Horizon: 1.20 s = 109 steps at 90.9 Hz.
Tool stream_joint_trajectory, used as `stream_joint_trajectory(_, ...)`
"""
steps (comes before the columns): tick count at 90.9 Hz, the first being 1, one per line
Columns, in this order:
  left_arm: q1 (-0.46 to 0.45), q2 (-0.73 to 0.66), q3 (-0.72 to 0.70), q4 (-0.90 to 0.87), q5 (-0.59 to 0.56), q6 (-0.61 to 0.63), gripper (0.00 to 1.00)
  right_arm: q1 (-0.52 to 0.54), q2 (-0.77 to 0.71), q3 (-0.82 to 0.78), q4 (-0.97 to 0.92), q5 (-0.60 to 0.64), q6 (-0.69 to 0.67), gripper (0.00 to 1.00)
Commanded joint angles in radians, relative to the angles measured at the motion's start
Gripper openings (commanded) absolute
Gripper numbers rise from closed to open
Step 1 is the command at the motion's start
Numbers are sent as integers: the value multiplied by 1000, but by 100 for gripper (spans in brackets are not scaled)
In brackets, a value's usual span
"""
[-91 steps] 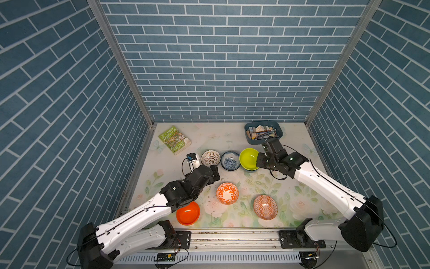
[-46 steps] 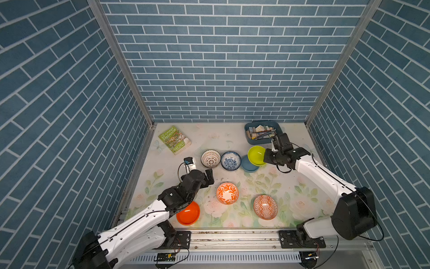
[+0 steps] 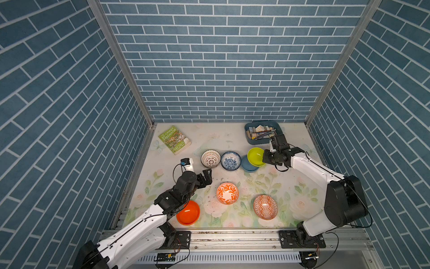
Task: Stack the bowls
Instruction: Place the bowl on the bowl.
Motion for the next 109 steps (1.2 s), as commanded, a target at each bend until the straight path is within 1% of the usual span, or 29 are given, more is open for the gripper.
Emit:
stream_joint_trajectory(1, 12, 3, -2, 25, 21, 15, 100, -3, 20, -9, 52, -16, -2, 0)
stream_joint_trajectory(25, 29, -21, -18, 35, 36, 13, 100, 13, 94, 32, 58, -13, 2, 0)
stream_joint_trajectory(44, 41, -27, -29, 45, 51, 12, 100, 48, 153, 69, 43, 21, 4, 0)
stream_joint_trajectory(82, 70, -44, -49, 60, 80, 9, 100, 92, 187, 111, 6, 74, 24, 0)
stream_joint_trajectory(95, 74, -52, -53, 62, 83, 6, 100, 100, 187, 117, -3, 76, 33, 11)
stream_joint_trajectory(109, 78, -52, -56, 63, 87, 4, 100, 111, 178, 114, -9, 78, 41, 15)
